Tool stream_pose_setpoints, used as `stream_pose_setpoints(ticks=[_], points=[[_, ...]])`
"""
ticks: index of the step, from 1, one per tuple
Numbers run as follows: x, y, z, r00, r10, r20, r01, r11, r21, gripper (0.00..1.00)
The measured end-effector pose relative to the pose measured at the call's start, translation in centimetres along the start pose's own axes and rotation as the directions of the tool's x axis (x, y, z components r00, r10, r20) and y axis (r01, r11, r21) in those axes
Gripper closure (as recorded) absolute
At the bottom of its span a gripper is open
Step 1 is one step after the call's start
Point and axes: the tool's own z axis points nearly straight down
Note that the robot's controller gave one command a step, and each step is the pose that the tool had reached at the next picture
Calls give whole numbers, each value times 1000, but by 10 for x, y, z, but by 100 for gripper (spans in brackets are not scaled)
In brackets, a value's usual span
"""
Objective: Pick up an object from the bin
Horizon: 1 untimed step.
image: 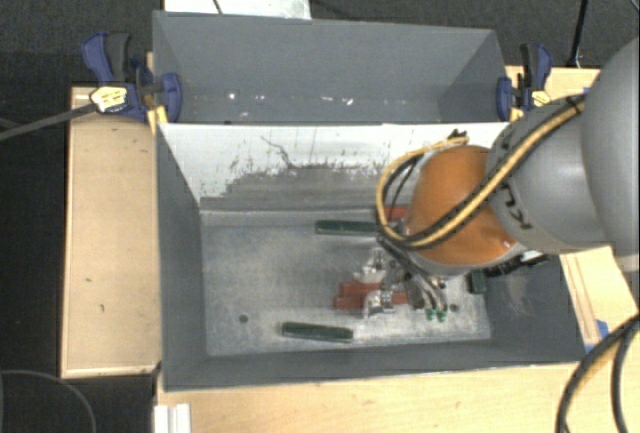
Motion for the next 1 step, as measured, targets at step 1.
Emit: stream_pose_setpoints(ticks=[1], points=[[1,0,-7,1000,-6,-12,6,1000,1,100]])
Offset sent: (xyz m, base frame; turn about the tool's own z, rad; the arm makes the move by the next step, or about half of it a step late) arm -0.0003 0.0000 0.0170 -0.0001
